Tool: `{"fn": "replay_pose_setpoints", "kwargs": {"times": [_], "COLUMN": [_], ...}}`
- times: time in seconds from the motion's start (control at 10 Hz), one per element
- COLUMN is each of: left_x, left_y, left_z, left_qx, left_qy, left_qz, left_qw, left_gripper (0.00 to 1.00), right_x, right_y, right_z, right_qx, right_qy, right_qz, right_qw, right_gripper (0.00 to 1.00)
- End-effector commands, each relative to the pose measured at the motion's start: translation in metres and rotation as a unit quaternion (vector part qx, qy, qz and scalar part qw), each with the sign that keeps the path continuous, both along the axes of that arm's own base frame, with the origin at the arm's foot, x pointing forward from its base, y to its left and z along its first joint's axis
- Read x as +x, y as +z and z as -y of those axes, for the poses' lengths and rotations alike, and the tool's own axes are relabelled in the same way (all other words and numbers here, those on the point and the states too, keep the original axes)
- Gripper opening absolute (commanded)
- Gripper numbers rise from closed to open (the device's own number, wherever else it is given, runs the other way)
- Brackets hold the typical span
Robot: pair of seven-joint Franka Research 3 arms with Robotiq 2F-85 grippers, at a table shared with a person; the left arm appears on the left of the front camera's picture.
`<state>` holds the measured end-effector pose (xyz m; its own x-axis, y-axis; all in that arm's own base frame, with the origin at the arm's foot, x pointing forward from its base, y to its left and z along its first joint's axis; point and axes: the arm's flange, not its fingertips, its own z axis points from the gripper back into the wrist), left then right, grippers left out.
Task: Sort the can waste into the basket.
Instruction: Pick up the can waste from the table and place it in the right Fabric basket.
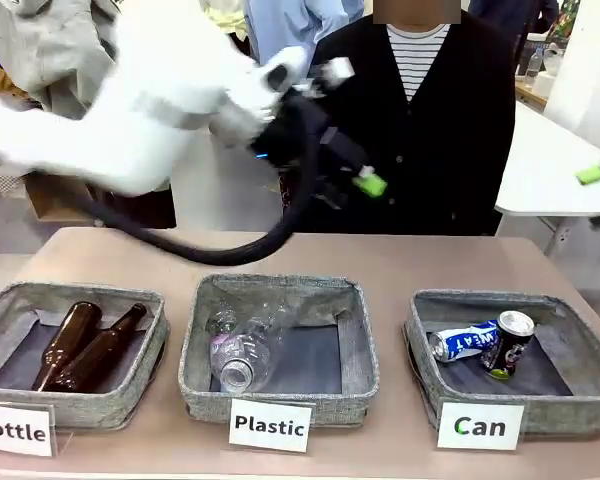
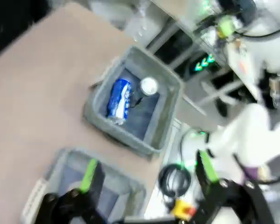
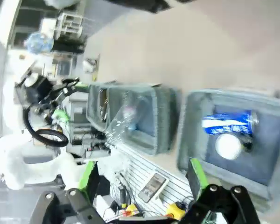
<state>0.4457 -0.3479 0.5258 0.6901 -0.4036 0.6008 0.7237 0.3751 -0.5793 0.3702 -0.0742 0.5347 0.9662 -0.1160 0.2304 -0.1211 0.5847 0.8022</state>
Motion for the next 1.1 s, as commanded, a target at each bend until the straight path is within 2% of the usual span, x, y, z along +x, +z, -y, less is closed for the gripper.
{"fn": "replay_pose_setpoints", "kwargs": {"times": [0.0, 0.1, 0.2, 0.3, 0.4, 0.5, 0.7, 0.8, 0.9, 1.0], "left_x": [-0.081, -0.072, -0.068, -0.068, -0.071, -0.073, -0.072, -0.065, -0.094, -0.094], "left_y": [-0.036, -0.040, -0.042, -0.048, -0.059, -0.075, -0.113, -0.132, -0.098, -0.098], "left_z": [-0.133, -0.188, -0.236, -0.278, -0.314, -0.342, -0.370, -0.373, -0.370, -0.370], "left_qx": [-0.104, -0.153, -0.197, -0.220, -0.242, -0.229, -0.240, -0.251, -0.246, -0.246], "left_qy": [0.086, 0.114, 0.100, 0.095, 0.065, 0.049, -0.024, -0.038, 0.025, 0.025], "left_qz": [-0.025, -0.069, -0.104, -0.125, -0.144, -0.153, -0.144, -0.141, -0.165, -0.165], "left_qw": [0.991, 0.979, 0.970, 0.963, 0.957, 0.960, 0.960, 0.957, 0.955, 0.955], "left_gripper": [1.00, 1.00, 1.00, 1.00, 1.00, 1.00, 1.00, 1.00, 1.00, 1.00], "right_x": [0.006, 0.009, 0.011, 0.016, 0.023, 0.037, 0.063, 0.072, 0.076, 0.058], "right_y": [0.008, 0.010, 0.006, -0.003, -0.014, -0.029, -0.061, -0.075, -0.087, -0.072], "right_z": [-0.051, -0.083, -0.107, -0.123, -0.134, -0.142, -0.145, -0.142, -0.136, -0.141], "right_qx": [0.038, 0.085, 0.099, 0.107, 0.119, 0.137, 0.144, 0.145, 0.112, 0.137], "right_qy": [0.048, 0.051, 0.067, 0.091, 0.128, 0.149, 0.128, 0.109, 0.064, 0.126], "right_qz": [-0.028, -0.060, -0.064, -0.069, -0.070, -0.062, -0.017, -0.001, 0.023, -0.036], "right_qw": [0.998, 0.993, 0.991, 0.988, 0.982, 0.977, 0.981, 0.983, 0.991, 0.982], "right_gripper": [1.00, 1.00, 1.00, 1.00, 1.00, 1.00, 1.00, 1.00, 1.00, 1.00]}}
